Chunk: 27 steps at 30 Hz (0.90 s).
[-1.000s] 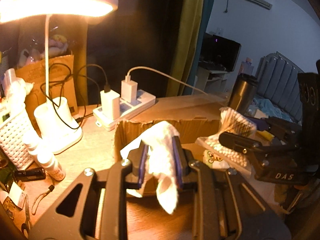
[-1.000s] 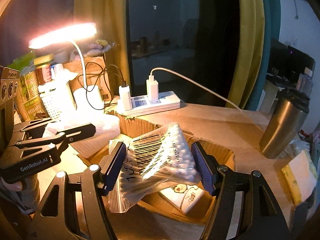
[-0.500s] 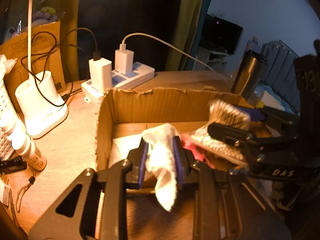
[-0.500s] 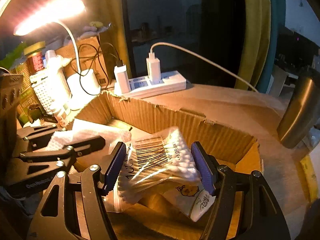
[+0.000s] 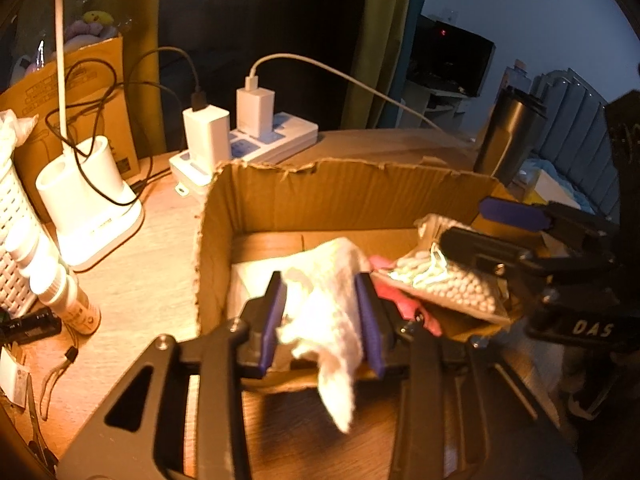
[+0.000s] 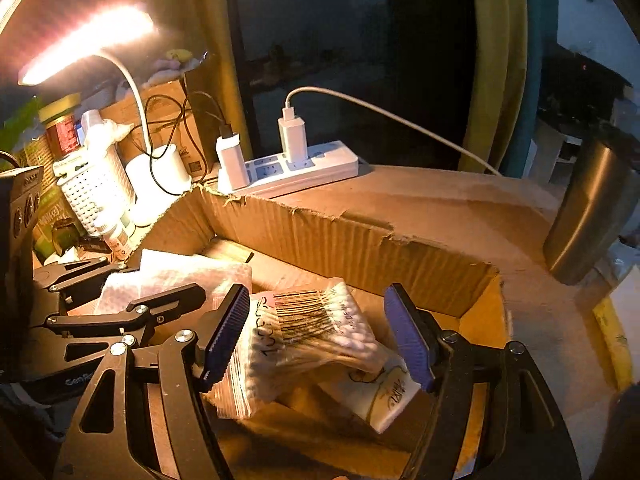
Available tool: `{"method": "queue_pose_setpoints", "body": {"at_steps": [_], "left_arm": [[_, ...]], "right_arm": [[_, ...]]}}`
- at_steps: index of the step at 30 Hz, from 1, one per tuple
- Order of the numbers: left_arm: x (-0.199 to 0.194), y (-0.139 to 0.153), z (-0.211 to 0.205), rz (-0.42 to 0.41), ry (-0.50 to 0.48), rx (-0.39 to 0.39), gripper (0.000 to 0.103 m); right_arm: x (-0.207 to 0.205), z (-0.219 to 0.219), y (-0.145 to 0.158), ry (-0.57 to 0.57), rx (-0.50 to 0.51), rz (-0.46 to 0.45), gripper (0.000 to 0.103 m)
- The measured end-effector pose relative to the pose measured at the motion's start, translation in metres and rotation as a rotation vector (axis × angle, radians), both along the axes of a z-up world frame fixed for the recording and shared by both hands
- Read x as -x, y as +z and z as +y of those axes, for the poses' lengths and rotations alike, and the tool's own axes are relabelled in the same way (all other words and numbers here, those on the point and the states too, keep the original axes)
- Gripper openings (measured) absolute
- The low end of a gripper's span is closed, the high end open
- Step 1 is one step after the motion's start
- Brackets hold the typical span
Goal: Organize soft objects
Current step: 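Carry the tissue and swab bag over the box and release both, then withdraw both tools from the box toward the glove and brown plush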
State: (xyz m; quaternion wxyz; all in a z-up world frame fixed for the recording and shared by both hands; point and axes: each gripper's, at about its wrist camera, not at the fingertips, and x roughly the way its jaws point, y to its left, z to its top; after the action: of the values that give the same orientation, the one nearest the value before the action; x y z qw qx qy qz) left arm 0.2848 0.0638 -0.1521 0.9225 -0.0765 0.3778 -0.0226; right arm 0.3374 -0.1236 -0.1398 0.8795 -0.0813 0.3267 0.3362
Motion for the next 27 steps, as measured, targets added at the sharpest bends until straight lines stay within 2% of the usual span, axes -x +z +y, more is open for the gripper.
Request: {"method": "queue_pose_setpoints", "body": {"at_steps": [1, 4, 17, 27], "left_arm": [[0.0, 0.001, 0.0, 0.001, 0.003, -0.004, 0.039], [0.003, 0.005, 0.0, -0.012, 0.012, -0.014, 0.067], [0.037, 0.05, 0.002, -0.136, 0.035, 0.007, 0.068], [0.066, 0.071, -0.002, -0.183, 0.029, 0.012, 0.068]], "right_arm": [[0.001, -0.002, 0.002, -0.003, 0.001, -0.003, 0.073], [0.008, -0.007, 0.008, -0.013, 0.001, -0.016, 0.073], [0.043, -0.033, 0.035, -0.061, -0.023, -0.073, 0.073], [0.073, -0.044, 0.047, -0.068, -0.03, -0.109, 0.073]]}}
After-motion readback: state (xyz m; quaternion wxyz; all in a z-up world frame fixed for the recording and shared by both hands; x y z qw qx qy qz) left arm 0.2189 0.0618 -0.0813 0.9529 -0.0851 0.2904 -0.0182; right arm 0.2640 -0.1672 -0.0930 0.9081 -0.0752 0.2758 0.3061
